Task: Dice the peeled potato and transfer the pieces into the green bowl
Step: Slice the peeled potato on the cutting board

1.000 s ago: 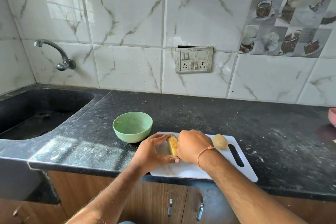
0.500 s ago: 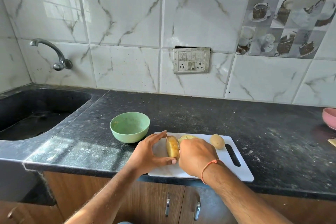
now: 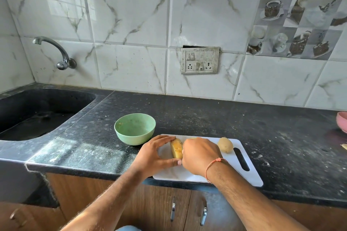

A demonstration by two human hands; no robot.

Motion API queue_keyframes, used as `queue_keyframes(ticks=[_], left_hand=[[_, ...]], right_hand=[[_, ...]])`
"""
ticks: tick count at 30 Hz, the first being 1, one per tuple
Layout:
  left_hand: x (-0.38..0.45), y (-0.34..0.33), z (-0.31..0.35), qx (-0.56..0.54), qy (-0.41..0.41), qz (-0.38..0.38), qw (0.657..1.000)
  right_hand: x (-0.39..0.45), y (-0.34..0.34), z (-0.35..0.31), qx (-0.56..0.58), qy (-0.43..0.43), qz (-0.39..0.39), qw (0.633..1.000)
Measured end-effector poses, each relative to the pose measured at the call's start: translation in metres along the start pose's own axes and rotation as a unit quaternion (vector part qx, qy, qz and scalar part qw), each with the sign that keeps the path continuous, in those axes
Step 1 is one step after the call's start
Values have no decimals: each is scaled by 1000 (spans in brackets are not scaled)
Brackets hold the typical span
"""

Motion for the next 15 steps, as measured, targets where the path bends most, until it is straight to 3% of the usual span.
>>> queue_keyframes(ticks=[15], left_hand=[[0,3,-4,-34,39,23,998]], right_hand=[[-45,-50,2,51,12,45,998]])
Point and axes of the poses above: each hand's wrist, its own x-axis towards the middle knuckle, its own y-axis out of the back of the hand, z = x × y, the point moved 5 cm from there along x, towards the middle knuckle, and after that the axes turned 7 degrees about -x, right-handed, at the moved point
